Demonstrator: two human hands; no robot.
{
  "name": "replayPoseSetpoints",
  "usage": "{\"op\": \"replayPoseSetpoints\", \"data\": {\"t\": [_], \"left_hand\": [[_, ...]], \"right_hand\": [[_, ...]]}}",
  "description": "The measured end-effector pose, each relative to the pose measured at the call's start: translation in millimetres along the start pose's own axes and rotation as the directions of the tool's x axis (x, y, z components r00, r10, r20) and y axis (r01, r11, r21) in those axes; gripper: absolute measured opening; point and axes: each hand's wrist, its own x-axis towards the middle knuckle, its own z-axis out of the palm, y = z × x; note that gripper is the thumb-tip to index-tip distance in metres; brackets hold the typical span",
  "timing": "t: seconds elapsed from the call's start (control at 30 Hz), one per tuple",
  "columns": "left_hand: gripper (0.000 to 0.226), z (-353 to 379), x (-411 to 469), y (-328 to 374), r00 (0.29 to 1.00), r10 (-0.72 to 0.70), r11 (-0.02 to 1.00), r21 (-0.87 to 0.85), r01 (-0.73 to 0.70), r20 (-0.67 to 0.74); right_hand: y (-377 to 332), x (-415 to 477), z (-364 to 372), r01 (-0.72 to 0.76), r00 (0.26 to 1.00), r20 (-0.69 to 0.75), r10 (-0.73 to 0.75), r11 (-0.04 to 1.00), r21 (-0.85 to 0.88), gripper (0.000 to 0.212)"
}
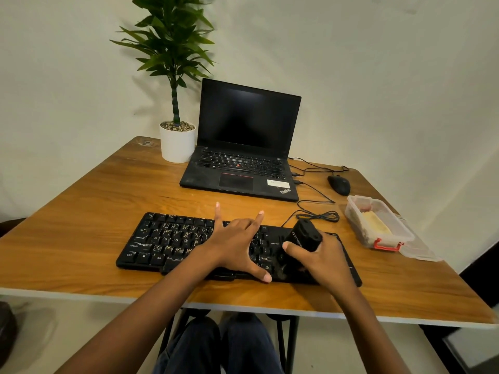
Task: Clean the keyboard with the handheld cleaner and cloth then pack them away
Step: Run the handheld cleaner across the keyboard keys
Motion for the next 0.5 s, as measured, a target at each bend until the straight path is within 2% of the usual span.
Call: {"op": "replayPoseSetpoints", "data": {"t": [0.07,0.2,0.3,0.37,0.43,0.5], "left_hand": [[0.131,-1.5,0.4,0.2,1.0,-0.001,1.0,0.009,0.001,0.01],[0.132,-1.7,1.3,-0.1,1.0,0.005,1.0,0.005,-0.005,0.019],[0.132,-1.7,1.1,-0.3,1.0,0.004,1.0,-0.01,-0.003,0.023],[0.131,-2.7,0.9,0.1,1.0,0.004,1.0,-0.013,-0.004,0.025],[0.131,-3.1,0.9,0.2,1.0,0.004,1.0,-0.016,-0.004,0.027],[0.131,-2.4,0.7,0.0,1.0,0.005,1.0,-0.022,-0.004,0.028]], "right_hand": [[-3.8,4.3,-3.3,-0.01,0.994,0.105,0.017,0.998,-0.065,0.017],[-6.2,10.3,0.7,0.037,0.999,0.042,-0.031,0.988,-0.151,0.017],[-7.7,13.1,-4.8,0.026,0.978,0.207,-0.002,0.993,-0.111,0.018],[-8.0,17.6,-7.6,0.028,0.985,0.173,0.005,0.982,-0.185,0.018],[-8.5,18.5,-3.2,0.077,0.994,0.097,-0.057,0.973,-0.218,0.02],[-7.7,17.8,-1.9,0.085,0.986,0.156,-0.061,0.985,-0.153,0.02]]}}
